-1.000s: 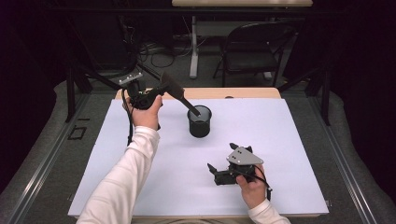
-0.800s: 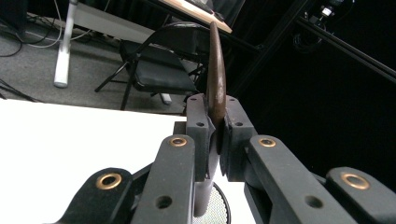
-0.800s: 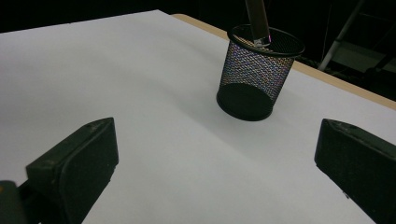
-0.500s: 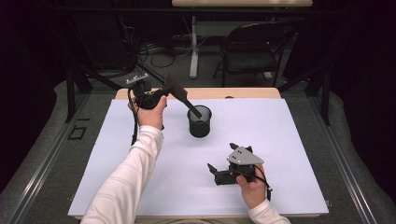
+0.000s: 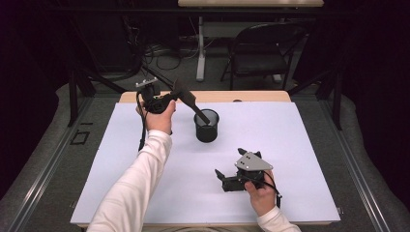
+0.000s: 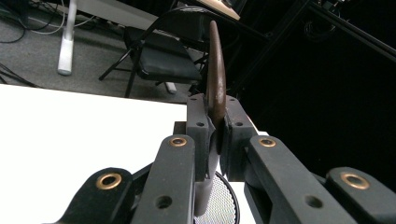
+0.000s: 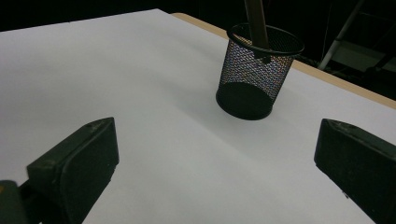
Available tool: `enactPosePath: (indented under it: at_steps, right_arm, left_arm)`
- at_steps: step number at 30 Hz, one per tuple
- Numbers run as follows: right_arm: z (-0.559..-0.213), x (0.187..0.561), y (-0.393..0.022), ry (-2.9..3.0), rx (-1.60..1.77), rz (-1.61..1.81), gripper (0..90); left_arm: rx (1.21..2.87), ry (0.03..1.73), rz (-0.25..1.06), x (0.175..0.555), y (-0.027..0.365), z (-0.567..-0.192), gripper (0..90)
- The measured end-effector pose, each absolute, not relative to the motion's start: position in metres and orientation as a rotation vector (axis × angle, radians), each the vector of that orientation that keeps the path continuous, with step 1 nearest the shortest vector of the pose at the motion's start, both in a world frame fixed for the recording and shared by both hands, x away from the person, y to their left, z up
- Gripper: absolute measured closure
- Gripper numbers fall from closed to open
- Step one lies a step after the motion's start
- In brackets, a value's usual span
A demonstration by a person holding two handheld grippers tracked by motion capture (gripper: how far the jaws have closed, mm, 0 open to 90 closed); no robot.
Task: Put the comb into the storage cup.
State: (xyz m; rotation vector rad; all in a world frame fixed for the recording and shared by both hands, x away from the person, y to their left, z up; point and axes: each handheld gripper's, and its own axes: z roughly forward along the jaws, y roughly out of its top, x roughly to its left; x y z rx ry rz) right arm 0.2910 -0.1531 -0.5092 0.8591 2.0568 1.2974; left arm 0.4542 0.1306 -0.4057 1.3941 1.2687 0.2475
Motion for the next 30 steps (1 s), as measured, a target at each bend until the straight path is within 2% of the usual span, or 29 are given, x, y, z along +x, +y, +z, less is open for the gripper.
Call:
enactPosePath:
  at_steps: [30]
  right_arm:
    - [-0.509, 0.291, -0.153, 2.060, 0.852, 1.293, 0.1]
  left_arm:
    - [1.433, 1.304, 0.237, 0.461, 0.114, -0.423, 84.3]
